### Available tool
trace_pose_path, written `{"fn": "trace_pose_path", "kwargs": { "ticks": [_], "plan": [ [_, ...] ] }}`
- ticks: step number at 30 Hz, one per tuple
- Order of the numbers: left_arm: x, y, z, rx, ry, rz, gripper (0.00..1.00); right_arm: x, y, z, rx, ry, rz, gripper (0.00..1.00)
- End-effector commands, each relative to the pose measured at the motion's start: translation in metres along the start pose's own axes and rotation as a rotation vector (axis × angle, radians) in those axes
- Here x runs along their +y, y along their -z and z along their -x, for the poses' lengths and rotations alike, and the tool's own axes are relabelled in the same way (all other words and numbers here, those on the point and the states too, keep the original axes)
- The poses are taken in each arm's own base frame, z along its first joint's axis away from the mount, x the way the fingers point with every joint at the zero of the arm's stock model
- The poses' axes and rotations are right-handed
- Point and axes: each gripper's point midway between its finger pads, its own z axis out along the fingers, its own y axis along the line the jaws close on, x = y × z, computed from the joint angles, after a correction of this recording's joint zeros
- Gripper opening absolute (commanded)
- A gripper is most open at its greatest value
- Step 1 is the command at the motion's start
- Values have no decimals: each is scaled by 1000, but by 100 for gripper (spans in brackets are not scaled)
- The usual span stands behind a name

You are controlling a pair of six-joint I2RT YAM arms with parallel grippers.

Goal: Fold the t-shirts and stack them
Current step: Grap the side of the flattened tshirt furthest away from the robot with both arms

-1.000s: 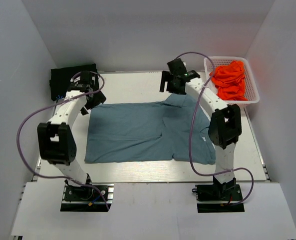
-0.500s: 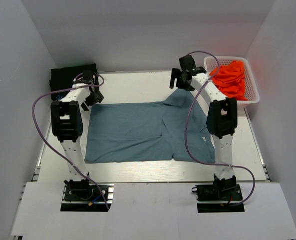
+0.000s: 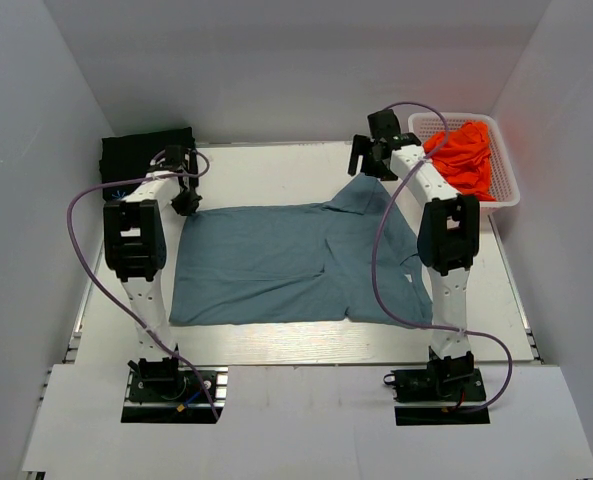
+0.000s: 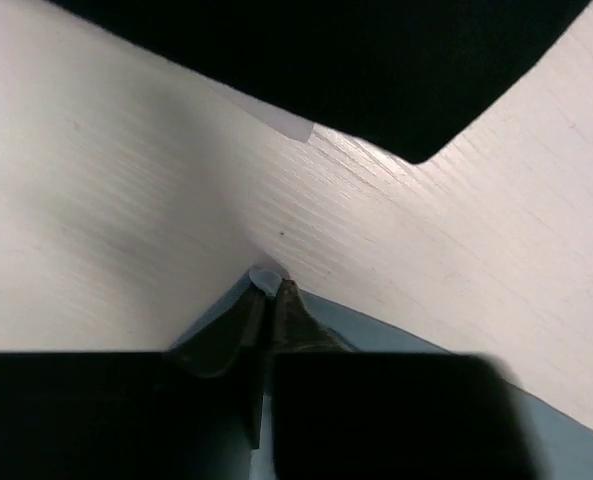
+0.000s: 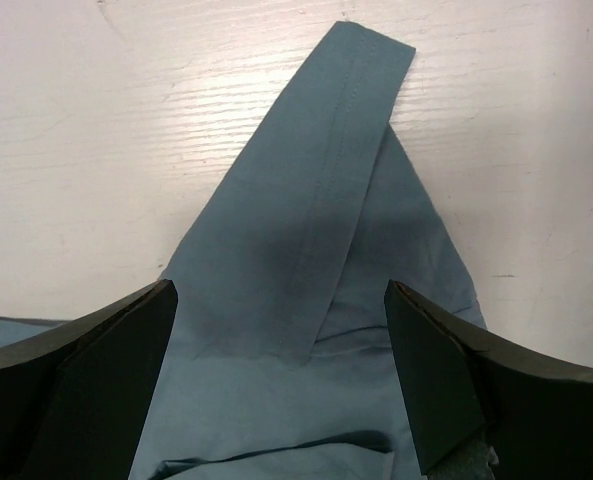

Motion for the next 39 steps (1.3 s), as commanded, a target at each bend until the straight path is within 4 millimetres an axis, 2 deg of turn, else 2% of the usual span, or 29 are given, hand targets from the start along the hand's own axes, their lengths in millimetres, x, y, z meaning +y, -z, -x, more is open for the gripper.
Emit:
{"fn": "trace_pose_path", "kwargs": {
  "ticks": [1,2,6,9,10,14,16,17,18,25,28,33,35,37,39],
  "plan": [
    [0,11,-3,10,-2,-39,14,-3,-8,10,-35,19,-21,90],
    [-1,14,-1,2,0,-44,0,-9,-9,14,-55,13,-57,90],
    [5,16,-4,7,-3,-19,0,-11,-27,17,-75,11,-75,90],
    [5,23,-1,-3,-1,-26,0,-8,-39,29,-126,-22,-91,90],
    [7,25,-2,-3,-1,-26,0,-10,-48,26,-124,-36,-101,90],
    [7,29,2,-22,12,-27,0,-17,-60,48,-246,-123,-147,90],
    [10,29,-4,-12,9,-21,0,-21,-67,48,-256,-151,-163,90],
    [11,34,0,-27,12,-20,0,-19,-69,53,-274,-174,-159,90],
    [13,32,-3,-19,10,-15,0,-25,-73,52,-273,-182,-167,90],
    [13,32,0,-32,12,-12,0,-22,-91,55,-286,-211,-114,89],
    [12,32,0,-32,21,-12,0,-25,-102,50,-276,-235,-106,84],
    [12,33,1,-32,21,-12,0,-30,-105,52,-274,-261,-88,77],
    [11,35,5,-44,33,-10,0,-29,-110,47,-257,-265,-74,74],
    [11,35,5,-44,33,-10,0,-25,-111,47,-247,-273,-30,66],
    [9,36,9,-53,35,-16,0,-22,-110,49,-244,-286,9,54]
  ]
}}
